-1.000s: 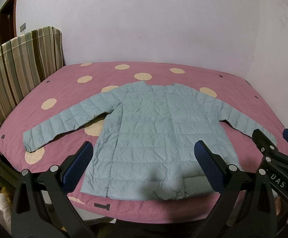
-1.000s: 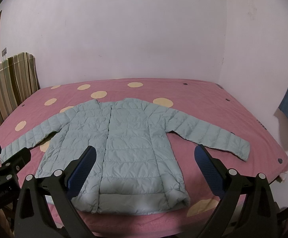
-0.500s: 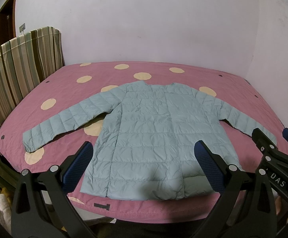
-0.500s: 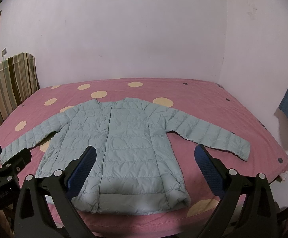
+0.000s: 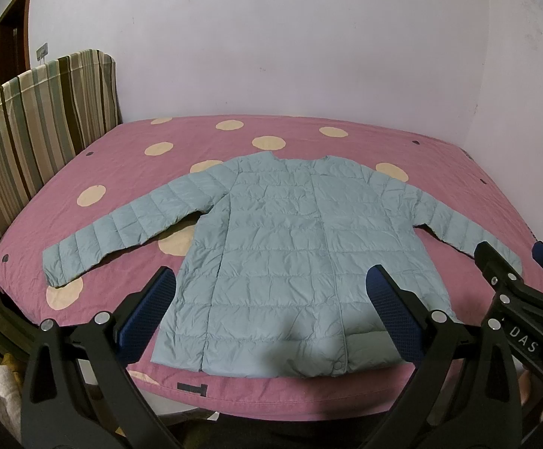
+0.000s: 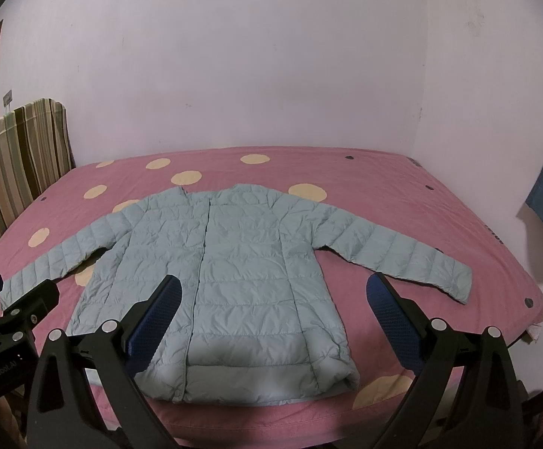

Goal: Fold large clothes

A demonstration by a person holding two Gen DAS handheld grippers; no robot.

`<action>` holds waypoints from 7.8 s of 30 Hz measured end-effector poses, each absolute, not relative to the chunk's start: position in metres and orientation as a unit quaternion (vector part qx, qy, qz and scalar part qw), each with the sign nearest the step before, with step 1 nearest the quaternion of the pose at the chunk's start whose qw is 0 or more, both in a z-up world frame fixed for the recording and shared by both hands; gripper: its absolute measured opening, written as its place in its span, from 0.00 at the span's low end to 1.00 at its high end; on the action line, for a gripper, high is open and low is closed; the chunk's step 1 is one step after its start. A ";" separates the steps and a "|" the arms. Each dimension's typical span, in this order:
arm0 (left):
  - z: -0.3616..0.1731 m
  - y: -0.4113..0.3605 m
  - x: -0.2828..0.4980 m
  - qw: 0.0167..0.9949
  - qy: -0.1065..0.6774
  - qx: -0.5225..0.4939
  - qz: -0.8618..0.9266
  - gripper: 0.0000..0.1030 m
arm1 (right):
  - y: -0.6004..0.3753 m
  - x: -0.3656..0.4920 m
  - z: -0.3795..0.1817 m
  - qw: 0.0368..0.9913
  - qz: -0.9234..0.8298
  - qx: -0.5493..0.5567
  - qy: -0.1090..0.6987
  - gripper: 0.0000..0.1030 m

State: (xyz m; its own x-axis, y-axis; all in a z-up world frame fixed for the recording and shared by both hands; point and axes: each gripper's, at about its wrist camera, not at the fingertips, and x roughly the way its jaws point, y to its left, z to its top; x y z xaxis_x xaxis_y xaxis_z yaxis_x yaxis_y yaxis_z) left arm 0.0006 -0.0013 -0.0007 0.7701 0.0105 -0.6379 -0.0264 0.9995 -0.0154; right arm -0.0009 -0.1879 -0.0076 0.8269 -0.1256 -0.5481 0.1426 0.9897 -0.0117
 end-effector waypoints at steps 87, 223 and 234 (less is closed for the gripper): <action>-0.198 0.218 0.154 0.815 0.451 -0.013 0.364 0.98 | -0.548 0.053 -0.187 0.761 -0.344 0.442 0.326 0.61; -0.200 0.222 0.151 0.814 0.453 -0.009 0.363 0.98 | -0.379 0.242 -0.202 0.872 -0.146 0.123 0.451 0.41; -0.201 0.242 0.144 0.825 0.449 -0.089 0.331 0.98 | -0.362 0.249 -0.222 0.875 -0.179 0.074 0.443 0.66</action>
State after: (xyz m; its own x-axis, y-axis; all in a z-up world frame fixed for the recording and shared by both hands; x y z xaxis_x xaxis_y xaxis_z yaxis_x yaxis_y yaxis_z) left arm 0.1442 0.2419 -0.2011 0.3764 0.4666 -0.8004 -0.6269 0.7644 0.1507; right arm 0.2491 -0.3620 -0.2222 0.5440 -0.2472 -0.8018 0.3789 0.9250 -0.0281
